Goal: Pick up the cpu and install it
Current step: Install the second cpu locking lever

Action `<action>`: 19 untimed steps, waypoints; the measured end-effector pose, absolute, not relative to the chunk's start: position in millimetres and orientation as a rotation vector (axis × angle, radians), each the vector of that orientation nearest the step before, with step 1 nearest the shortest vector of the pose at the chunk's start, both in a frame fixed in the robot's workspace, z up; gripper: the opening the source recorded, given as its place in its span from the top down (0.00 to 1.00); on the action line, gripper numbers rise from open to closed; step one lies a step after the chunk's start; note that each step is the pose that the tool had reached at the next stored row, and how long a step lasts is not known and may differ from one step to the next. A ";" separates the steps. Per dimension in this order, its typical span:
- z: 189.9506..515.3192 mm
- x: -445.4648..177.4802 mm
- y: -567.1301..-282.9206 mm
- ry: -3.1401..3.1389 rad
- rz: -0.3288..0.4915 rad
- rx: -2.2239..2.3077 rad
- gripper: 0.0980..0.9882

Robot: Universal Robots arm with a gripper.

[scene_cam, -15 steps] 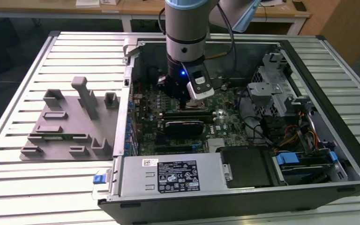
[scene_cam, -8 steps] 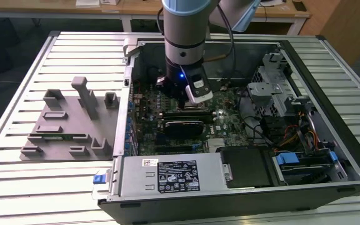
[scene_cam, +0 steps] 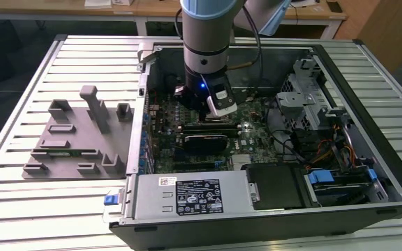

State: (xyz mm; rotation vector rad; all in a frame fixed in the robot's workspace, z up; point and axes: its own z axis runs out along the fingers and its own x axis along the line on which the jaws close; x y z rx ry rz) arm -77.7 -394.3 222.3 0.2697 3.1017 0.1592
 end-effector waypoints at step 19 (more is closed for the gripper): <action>211.6 -84.9 -403.0 3.102 0.176 0.270 0.99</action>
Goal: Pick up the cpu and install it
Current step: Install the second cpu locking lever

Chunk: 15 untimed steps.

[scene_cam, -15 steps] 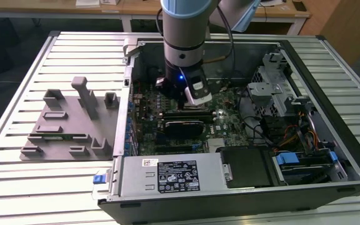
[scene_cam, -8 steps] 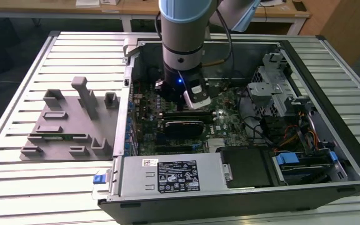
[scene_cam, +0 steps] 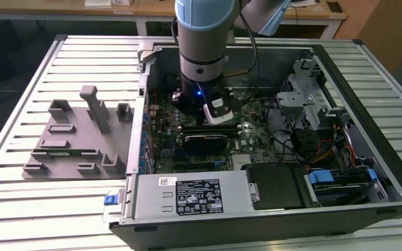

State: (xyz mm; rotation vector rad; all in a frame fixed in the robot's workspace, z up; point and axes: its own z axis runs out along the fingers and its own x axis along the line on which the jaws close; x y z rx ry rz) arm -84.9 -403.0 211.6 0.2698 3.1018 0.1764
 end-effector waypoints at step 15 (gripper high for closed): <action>203.6 -88.6 -404.9 3.103 0.271 0.250 0.99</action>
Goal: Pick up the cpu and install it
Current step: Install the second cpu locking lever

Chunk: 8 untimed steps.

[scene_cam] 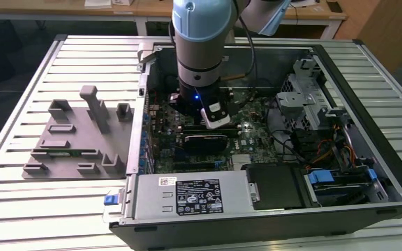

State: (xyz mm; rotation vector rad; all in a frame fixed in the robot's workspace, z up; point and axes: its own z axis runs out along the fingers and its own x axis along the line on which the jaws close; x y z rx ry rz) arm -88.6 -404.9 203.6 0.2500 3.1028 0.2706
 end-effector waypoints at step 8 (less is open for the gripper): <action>199.1 -88.6 -406.8 3.101 0.326 0.249 0.99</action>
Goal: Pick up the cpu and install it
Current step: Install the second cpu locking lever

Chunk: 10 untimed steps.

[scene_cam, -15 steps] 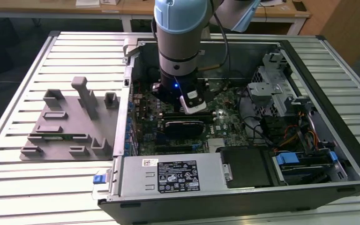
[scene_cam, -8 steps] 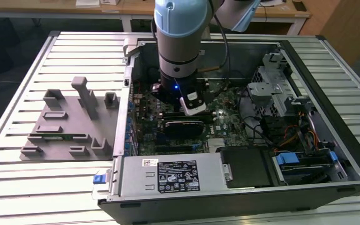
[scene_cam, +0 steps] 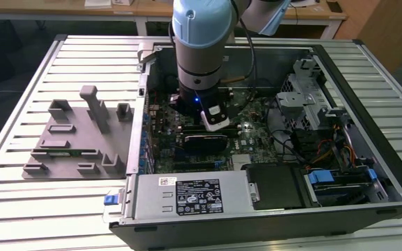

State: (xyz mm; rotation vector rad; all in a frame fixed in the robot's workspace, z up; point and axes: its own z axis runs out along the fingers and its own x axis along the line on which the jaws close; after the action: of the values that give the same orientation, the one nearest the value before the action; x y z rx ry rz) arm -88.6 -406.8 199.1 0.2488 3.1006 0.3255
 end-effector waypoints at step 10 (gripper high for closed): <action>193.4 -88.6 -407.7 3.097 0.385 0.249 0.99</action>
State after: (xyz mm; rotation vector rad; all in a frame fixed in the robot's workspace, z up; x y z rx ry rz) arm -88.6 -407.7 193.4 0.2492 3.0968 0.3846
